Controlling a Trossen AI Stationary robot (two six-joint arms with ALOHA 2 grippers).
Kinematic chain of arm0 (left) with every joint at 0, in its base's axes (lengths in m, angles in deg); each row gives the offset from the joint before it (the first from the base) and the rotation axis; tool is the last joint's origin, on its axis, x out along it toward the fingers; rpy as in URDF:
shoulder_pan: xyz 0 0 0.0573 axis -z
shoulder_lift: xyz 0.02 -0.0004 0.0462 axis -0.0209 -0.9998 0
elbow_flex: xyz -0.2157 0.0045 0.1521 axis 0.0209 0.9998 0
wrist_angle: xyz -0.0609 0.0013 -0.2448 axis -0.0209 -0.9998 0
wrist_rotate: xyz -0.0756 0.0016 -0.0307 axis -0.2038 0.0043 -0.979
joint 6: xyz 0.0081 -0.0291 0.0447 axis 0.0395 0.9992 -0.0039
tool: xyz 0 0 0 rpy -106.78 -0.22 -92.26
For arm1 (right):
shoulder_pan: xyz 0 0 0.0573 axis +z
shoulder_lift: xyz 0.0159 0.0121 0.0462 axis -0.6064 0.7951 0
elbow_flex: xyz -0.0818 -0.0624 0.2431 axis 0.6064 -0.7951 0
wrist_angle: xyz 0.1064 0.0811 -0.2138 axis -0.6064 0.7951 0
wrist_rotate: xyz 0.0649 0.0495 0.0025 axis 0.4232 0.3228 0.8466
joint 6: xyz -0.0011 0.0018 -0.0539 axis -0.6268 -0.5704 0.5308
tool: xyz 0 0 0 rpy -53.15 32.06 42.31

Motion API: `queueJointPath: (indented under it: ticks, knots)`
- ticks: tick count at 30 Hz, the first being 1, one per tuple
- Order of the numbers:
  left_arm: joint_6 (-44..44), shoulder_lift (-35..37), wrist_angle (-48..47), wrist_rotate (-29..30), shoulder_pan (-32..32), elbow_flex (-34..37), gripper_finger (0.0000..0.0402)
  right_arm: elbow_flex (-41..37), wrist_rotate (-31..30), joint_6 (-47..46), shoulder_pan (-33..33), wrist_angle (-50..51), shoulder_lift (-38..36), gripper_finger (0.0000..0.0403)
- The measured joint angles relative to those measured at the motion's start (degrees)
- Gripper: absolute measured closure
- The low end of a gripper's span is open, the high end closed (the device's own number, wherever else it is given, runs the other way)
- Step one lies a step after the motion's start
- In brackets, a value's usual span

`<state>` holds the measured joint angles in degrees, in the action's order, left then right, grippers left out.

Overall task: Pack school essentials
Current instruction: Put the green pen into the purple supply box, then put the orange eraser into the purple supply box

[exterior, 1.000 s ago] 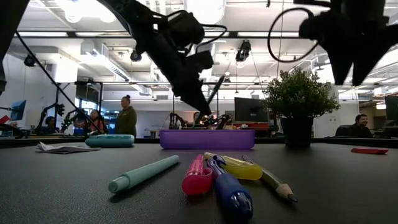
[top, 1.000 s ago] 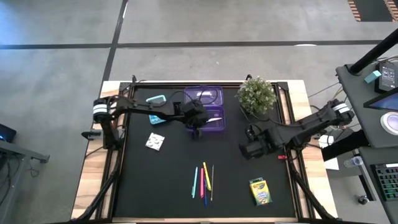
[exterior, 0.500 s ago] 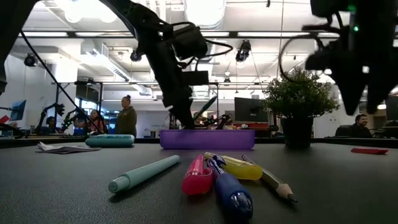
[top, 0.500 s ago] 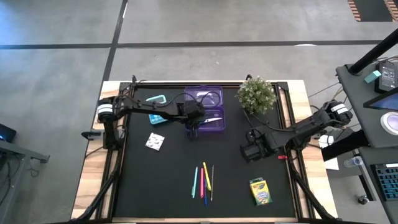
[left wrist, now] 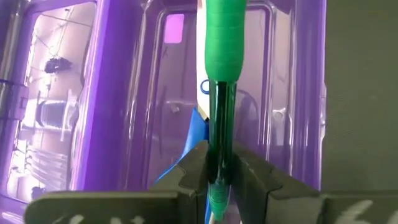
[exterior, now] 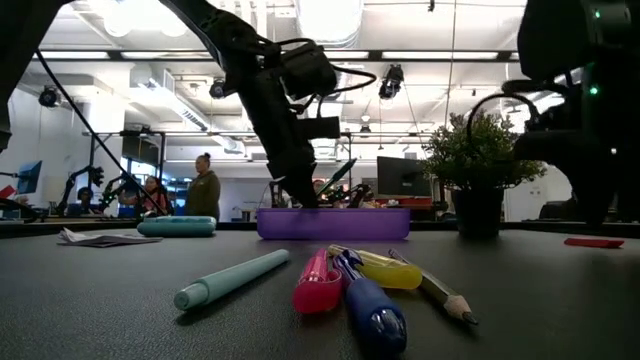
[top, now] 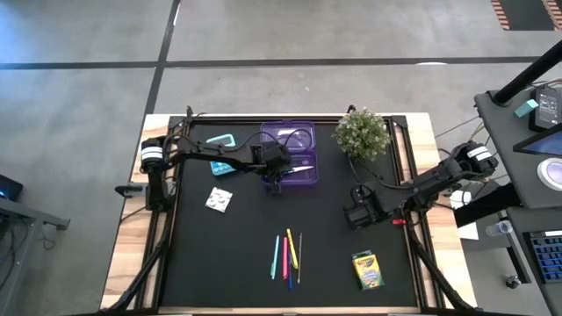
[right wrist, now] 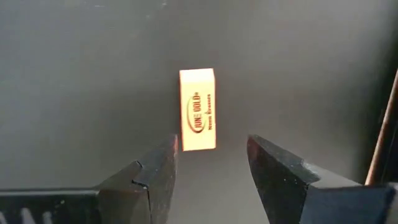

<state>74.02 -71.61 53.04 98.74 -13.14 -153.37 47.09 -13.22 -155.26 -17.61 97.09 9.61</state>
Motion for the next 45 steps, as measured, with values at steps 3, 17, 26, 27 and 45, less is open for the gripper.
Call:
queueJointPath:
  ticks: [3, 17, 26, 27, 45]
  knots:
    - [0.00, 0.00, -0.01, 0.00, 0.00, 0.00, 0.0356, -1.66, -0.02, -0.06, -0.15, -2.52, 0.00, 0.0218]
    - [0.02, 0.00, -0.57, 0.07, 0.13, -0.26, 0.0354, -6.22, -2.26, -2.56, -0.17, -11.83, 0.00, 0.0251]
    - [0.04, 1.70, -2.21, 0.09, 0.13, -2.08, 0.0344, -6.27, -3.37, -3.57, -0.24, -11.86, 0.07, 0.0299]
    - [0.05, 1.98, -2.62, 0.11, 0.13, -2.05, 0.0338, -6.29, -3.43, -3.93, -0.24, -11.81, 0.07, 0.0305]
    - [10.86, 7.60, -3.74, -0.91, 0.17, -3.48, 0.0242, -5.47, -2.72, -3.78, -0.26, -11.44, -0.42, 0.0349]
